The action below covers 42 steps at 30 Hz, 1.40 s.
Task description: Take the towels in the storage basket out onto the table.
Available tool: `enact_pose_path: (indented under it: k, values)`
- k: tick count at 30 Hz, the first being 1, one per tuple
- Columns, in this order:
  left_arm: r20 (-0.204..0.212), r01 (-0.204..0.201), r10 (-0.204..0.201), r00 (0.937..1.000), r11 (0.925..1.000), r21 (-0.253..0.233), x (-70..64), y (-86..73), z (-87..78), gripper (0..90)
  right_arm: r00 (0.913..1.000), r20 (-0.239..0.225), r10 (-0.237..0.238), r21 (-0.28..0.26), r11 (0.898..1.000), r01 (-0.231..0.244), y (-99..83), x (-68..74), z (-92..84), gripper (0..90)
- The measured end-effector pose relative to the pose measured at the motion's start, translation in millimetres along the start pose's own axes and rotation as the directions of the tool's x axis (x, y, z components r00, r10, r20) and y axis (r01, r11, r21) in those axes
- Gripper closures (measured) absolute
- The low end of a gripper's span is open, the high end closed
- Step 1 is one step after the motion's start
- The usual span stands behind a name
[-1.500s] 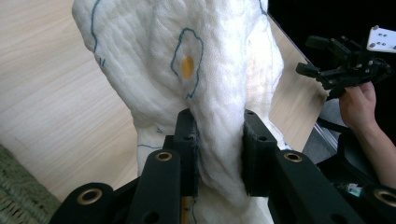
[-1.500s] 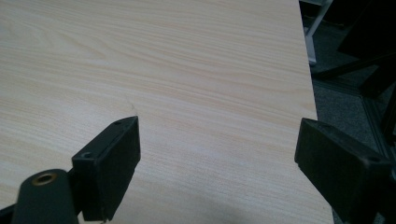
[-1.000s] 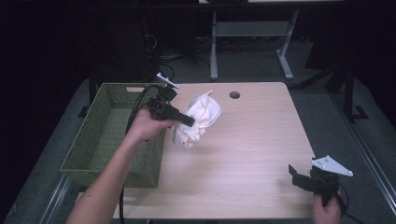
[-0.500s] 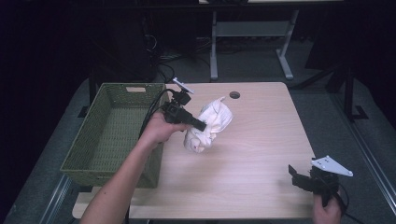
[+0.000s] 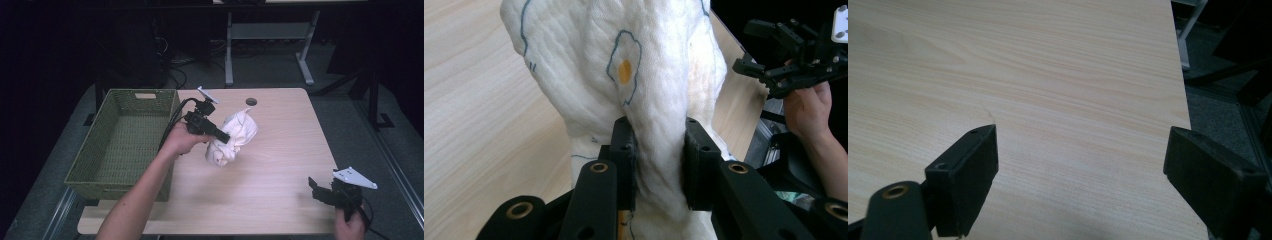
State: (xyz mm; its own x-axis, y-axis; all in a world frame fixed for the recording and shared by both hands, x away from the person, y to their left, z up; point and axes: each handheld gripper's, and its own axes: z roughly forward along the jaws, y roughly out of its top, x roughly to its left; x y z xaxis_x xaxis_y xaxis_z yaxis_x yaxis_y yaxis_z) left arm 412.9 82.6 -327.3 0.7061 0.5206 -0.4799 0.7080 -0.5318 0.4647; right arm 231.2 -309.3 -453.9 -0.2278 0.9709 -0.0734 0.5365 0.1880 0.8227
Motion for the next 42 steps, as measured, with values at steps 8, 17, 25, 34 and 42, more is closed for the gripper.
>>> enact_pose_path:
  k: [8,17,25,34,42]
  values:
    - [0.002,0.029,-0.029,0.9996,0.9989,0.037,5.6,0.1,28.7,70.8,1.0000,-0.001,-0.002,-0.002,1.000,0.002,0.4,-0.2,-0.5,13.9]
    - [0.010,0.048,-0.049,0.9988,0.9975,0.053,6.1,1.0,56.8,70.7,1.0000,-0.002,-0.003,-0.002,1.000,0.003,0.5,-0.1,-0.6,13.9]
    - [0.004,0.061,-0.061,0.9981,0.9955,0.072,9.9,1.2,69.6,70.6,1.0000,-0.002,-0.005,-0.002,1.000,0.005,0.7,-0.4,-0.5,13.9]
    - [0.008,0.069,-0.070,0.9975,0.9942,0.082,12.1,2.1,87.7,70.2,1.0000,-0.003,-0.003,-0.003,1.000,0.003,1.0,-0.3,-0.9,13.9]
    - [0.016,0.088,-0.089,0.9959,0.9931,0.078,11.9,1.8,96.9,69.5,1.0000,-0.001,0.005,-0.002,1.000,-0.005,0.9,-0.5,-1.2,13.9]
